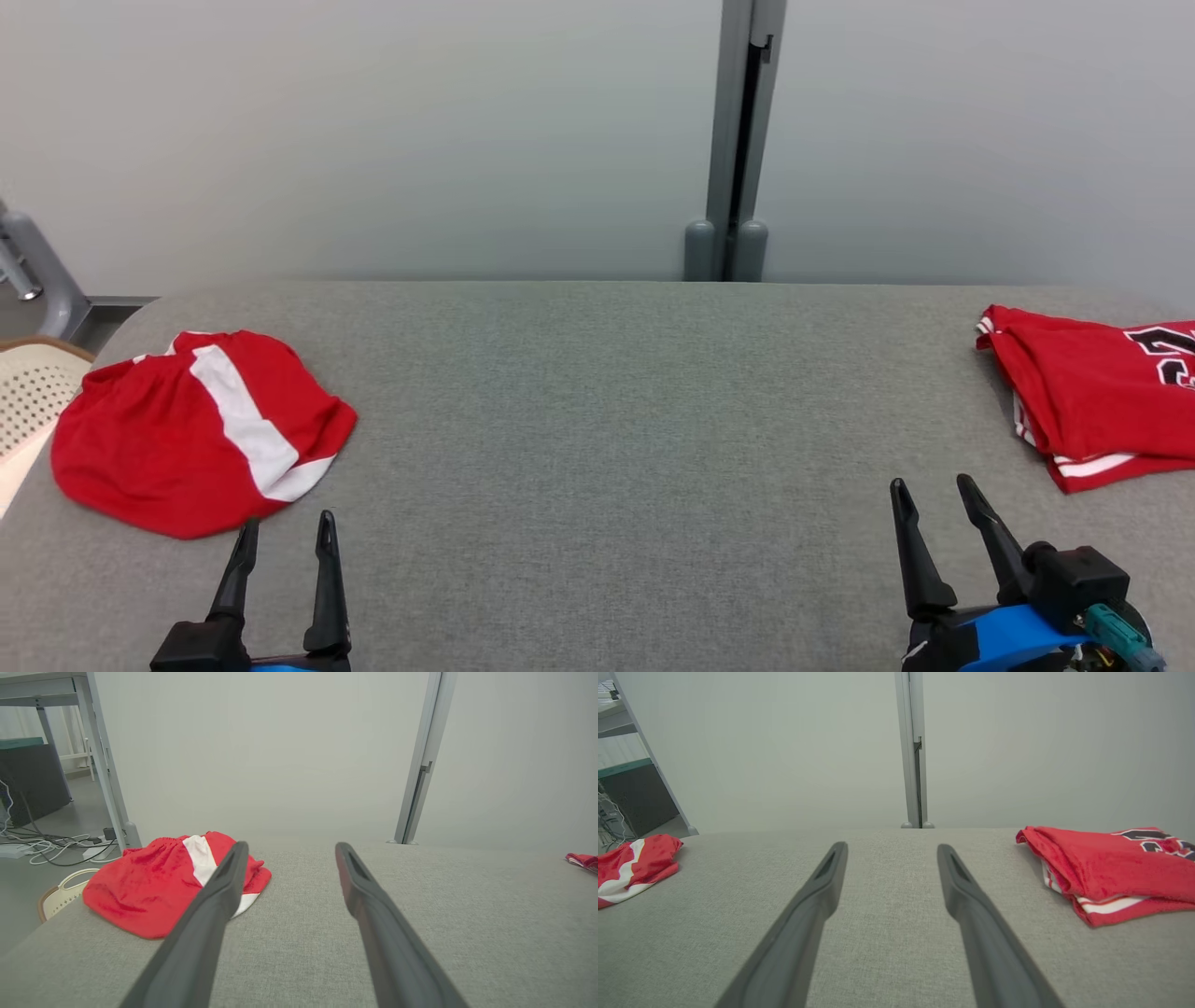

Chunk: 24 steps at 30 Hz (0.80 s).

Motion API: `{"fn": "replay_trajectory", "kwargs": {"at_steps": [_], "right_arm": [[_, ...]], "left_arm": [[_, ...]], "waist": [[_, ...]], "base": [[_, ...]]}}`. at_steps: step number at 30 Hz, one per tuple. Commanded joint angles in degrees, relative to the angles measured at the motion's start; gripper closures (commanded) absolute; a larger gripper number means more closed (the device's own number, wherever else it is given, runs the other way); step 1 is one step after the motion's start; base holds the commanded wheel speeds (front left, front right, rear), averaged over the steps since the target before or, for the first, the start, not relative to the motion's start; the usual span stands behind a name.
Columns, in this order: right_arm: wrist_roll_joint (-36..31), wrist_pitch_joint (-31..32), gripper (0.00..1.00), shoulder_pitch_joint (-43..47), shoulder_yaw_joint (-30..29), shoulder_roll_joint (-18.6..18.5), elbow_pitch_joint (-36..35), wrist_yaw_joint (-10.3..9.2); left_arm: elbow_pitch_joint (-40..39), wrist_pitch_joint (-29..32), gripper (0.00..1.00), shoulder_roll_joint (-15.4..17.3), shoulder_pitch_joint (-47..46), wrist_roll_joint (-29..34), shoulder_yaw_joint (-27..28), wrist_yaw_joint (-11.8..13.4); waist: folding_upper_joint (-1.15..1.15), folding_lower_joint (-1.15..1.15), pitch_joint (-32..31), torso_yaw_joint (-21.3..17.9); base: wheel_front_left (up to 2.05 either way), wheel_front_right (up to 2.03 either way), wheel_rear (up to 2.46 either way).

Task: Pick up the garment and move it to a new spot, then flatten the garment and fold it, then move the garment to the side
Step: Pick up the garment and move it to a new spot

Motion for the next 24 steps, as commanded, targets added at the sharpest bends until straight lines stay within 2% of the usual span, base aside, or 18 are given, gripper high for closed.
{"fn": "replay_trajectory", "kwargs": {"at_steps": [1,24], "right_arm": [[0.4,-0.3,0.0,0.6,0.2,0.1,0.2,0.0],[3.4,-1.6,0.0,1.6,1.8,0.1,2.1,0.0]], "left_arm": [[0.1,-0.2,0.0,0.3,-0.6,0.1,0.2,0.1],[-0.6,-0.2,0.0,2.3,0.4,-0.5,1.8,1.0]], "waist": [[0.0,0.0,0.4,0.8],[0.0,0.0,0.4,21.8]], "base": [[0.0,0.0,0.0],[0.0,0.0,0.0]]}}
